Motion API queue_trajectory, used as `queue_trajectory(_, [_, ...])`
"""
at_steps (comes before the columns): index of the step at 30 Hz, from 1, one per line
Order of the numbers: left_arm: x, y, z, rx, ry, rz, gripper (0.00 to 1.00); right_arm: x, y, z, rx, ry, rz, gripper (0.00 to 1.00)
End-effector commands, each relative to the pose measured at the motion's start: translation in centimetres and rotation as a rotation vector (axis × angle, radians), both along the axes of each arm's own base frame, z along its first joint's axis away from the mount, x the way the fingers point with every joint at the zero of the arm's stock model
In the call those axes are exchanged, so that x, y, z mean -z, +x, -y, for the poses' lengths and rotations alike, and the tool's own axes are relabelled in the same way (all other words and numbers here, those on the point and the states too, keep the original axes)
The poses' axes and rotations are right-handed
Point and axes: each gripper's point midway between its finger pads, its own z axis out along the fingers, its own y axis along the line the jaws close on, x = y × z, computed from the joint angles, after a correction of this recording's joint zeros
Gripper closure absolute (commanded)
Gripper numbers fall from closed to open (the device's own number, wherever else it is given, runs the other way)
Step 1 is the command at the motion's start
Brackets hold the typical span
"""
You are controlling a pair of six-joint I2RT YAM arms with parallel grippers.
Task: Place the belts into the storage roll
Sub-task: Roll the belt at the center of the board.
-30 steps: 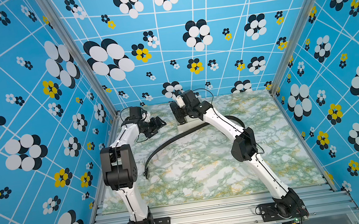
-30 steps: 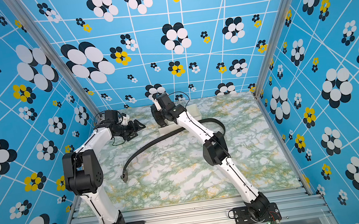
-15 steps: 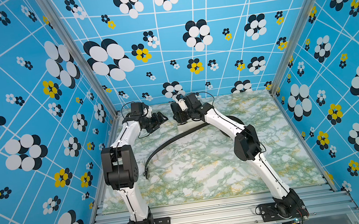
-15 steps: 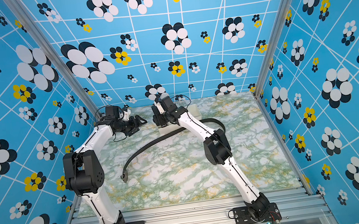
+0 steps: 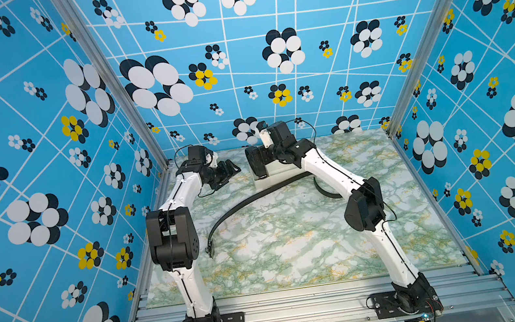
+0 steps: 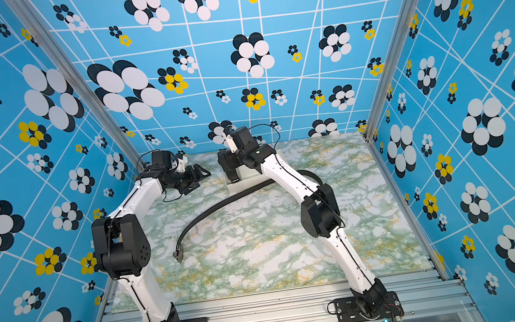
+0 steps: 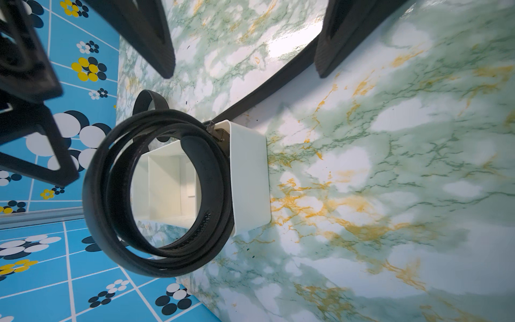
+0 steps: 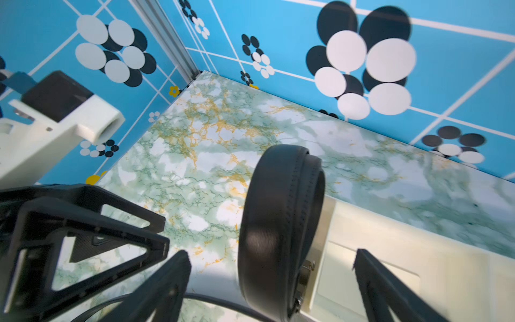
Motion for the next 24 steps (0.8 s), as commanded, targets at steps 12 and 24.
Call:
queue_trajectory(12, [1.0, -12.3, -2.2, 0.065, 0.361, -0.183, 0.16, 3.8, -12.2, 22.5, 0.229, -0.311, -0.591, 0.01])
queue_trajectory(24, [5.2, -12.7, -2.4, 0.174, 0.427, -0.267, 0.16, 13.0, -14.0, 23.5, 0.213, -0.467, -0.675, 0.2])
